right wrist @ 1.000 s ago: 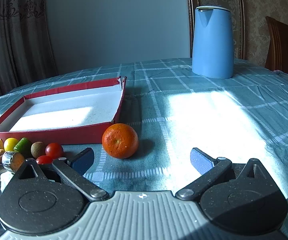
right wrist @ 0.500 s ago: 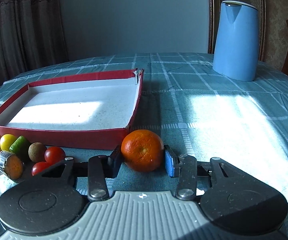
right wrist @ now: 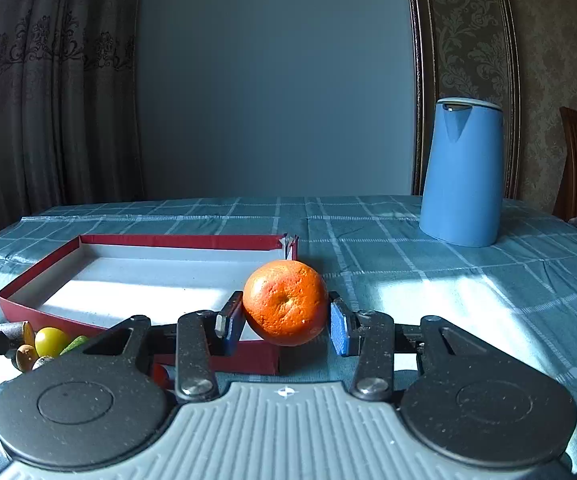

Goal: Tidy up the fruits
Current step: 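Carry both fruits into the red box and open both tools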

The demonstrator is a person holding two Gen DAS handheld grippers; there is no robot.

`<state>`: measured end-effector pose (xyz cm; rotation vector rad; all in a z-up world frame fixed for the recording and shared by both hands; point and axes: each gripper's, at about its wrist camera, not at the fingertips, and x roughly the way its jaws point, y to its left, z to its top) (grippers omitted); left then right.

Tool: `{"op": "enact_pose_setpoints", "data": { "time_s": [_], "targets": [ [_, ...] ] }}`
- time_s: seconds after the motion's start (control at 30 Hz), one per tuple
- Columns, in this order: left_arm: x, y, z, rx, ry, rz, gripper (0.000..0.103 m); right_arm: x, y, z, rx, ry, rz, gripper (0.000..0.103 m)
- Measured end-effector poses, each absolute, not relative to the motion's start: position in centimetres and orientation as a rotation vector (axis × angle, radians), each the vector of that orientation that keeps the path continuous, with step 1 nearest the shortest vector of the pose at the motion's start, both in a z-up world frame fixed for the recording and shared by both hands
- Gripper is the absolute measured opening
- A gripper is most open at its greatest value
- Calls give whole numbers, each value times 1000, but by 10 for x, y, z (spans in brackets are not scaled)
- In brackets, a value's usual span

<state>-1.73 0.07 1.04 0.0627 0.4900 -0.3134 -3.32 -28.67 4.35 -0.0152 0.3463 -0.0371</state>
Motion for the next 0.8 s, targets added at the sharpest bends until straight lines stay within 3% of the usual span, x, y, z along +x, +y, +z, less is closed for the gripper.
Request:
{"op": "enact_pose_setpoints", "data": {
  "time_s": [0.17, 0.43, 0.73, 0.77, 0.8],
  "targets": [
    [19, -10, 25, 68, 479, -273, 30, 12, -271, 59, -56, 347, -42, 42],
    [101, -24, 20, 52, 564, -167, 30, 107, -264, 31, -47, 540, -58, 42],
    [149, -23, -1, 49, 687, -85, 31, 148, -271, 11, 8, 706, -40, 43],
    [149, -21, 0, 43, 681, -85, 33, 148, -270, 11, -8, 712, -38, 43],
    [149, -20, 1, 40, 677, -81, 46, 148, -268, 10, -25, 714, -37, 43]
  ]
}}
